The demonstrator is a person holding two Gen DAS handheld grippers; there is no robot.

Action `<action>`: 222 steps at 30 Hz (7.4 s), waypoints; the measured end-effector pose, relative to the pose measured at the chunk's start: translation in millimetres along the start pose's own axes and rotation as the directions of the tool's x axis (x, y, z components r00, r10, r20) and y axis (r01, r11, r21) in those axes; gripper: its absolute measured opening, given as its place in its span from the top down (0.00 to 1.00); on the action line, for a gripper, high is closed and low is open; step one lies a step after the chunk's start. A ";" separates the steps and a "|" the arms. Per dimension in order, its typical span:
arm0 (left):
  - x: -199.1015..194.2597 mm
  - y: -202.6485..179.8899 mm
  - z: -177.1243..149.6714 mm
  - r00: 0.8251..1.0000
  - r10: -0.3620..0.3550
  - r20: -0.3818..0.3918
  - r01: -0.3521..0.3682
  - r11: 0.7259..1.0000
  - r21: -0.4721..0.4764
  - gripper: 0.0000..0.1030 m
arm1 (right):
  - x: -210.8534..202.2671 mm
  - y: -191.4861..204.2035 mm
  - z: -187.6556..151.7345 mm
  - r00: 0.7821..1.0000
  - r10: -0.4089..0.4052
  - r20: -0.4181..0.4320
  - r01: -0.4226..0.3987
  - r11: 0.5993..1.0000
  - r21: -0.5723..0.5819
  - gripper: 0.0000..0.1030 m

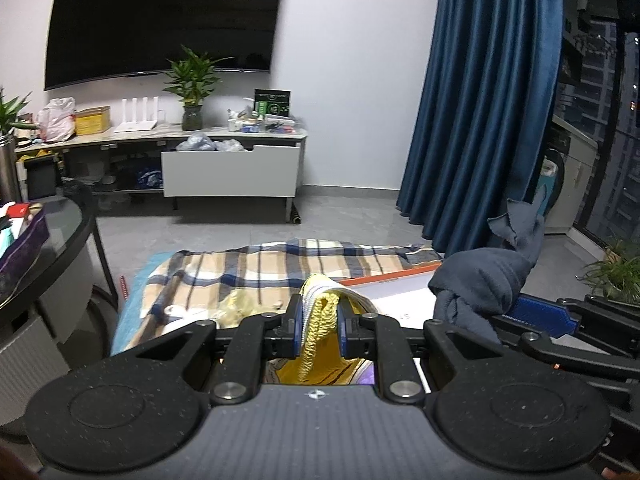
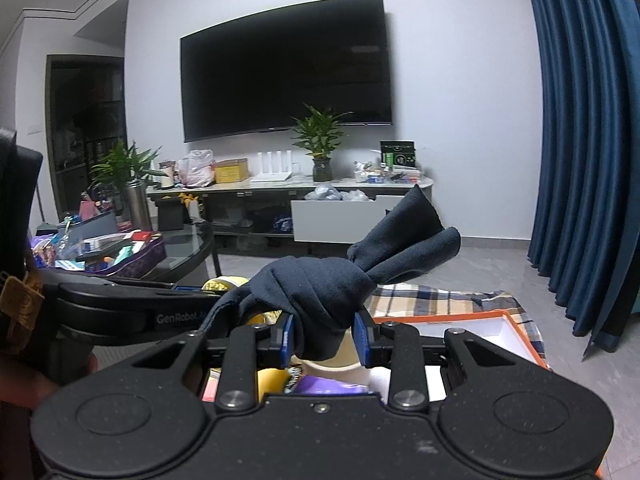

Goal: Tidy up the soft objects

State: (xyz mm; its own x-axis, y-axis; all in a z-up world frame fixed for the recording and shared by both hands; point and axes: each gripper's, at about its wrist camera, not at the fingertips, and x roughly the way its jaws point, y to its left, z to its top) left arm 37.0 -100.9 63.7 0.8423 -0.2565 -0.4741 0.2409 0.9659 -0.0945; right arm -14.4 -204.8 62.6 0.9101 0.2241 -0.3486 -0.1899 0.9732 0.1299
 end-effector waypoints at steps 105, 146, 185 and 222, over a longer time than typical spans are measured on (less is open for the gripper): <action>7.1 128.9 -51.9 0.955 0.214 -0.206 -0.242 0.962 -0.125 0.00 | 70.8 53.1 -19.6 0.968 0.112 -0.223 -0.109 0.994 0.029 0.34; 41.1 191.4 -52.5 0.995 0.037 -0.095 -0.054 0.981 -0.188 0.52 | 146.8 133.1 -57.0 0.898 -0.103 -0.427 -0.017 0.963 -0.269 0.22; 37.0 191.0 -62.2 0.997 -0.053 -0.055 0.039 0.972 -0.231 0.52 | 143.9 104.7 -46.9 0.906 -0.069 -0.419 0.020 0.992 -0.121 0.33; -10.5 115.5 -19.0 1.000 0.010 0.015 -0.008 0.991 -0.136 0.52 | 61.7 52.3 12.1 0.992 0.087 -0.089 -0.080 0.994 0.074 0.55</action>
State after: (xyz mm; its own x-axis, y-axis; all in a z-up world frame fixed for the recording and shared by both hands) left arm 46.7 14.0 41.1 0.8516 -0.2469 -0.4623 0.1663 0.9638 -0.2083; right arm 36.2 -140.7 59.1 0.8538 0.3113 -0.4173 -0.2343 0.9455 0.2260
